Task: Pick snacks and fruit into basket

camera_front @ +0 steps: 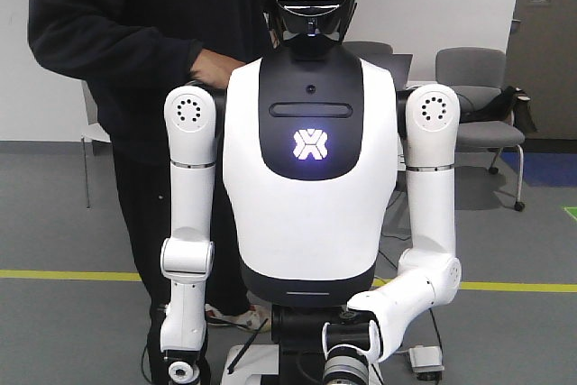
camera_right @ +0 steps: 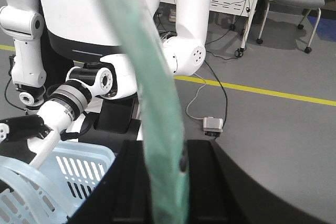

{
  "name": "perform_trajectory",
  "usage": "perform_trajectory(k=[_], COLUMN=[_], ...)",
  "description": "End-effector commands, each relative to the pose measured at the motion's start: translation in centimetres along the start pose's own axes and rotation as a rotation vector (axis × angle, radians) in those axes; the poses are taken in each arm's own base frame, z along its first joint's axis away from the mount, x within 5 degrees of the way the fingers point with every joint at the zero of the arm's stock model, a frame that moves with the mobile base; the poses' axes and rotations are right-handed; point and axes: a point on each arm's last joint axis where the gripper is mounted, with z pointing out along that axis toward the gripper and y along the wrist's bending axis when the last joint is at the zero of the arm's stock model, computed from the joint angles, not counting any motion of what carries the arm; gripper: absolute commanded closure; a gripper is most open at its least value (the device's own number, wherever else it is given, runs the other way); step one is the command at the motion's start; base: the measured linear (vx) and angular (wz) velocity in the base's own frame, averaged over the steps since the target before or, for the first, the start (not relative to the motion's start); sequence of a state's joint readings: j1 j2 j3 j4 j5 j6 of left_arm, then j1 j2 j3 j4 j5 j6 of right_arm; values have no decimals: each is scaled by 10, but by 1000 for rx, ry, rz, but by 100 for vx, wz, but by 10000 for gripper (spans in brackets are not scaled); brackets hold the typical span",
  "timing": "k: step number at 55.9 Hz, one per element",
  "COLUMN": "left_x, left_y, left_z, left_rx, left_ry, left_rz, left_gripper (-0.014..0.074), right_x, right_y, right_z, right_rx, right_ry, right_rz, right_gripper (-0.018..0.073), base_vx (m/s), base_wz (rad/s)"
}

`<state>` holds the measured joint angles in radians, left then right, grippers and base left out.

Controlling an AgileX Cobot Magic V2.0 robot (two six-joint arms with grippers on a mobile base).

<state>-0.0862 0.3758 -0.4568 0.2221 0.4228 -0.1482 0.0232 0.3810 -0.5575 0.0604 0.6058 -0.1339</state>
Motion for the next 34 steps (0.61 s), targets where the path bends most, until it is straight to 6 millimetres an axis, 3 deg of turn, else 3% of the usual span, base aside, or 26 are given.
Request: perform_trajectory(k=[1,9,22,34], left_x=[-20,-20,-20,-20], left_y=[0,0,0,0], left_z=[-4,-4,-4,-4], left_rx=[11,11,11,11], left_ry=[-124,-124,-124,-124], left_rz=[-3,-3,-3,-3], left_gripper=[469,469,469,469], right_x=[-18,-26,-42,-35], right_y=[-1,7,32,82], right_z=[-4,-1,29,64], right_rx=[3,-100,-279,-510], right_ry=[-130,-221,-292,-176], right_rz=[10,62,-88,-105], right_gripper=[568,568,566,566], base_vx=[0,0,0,0], base_wz=[0,0,0,0])
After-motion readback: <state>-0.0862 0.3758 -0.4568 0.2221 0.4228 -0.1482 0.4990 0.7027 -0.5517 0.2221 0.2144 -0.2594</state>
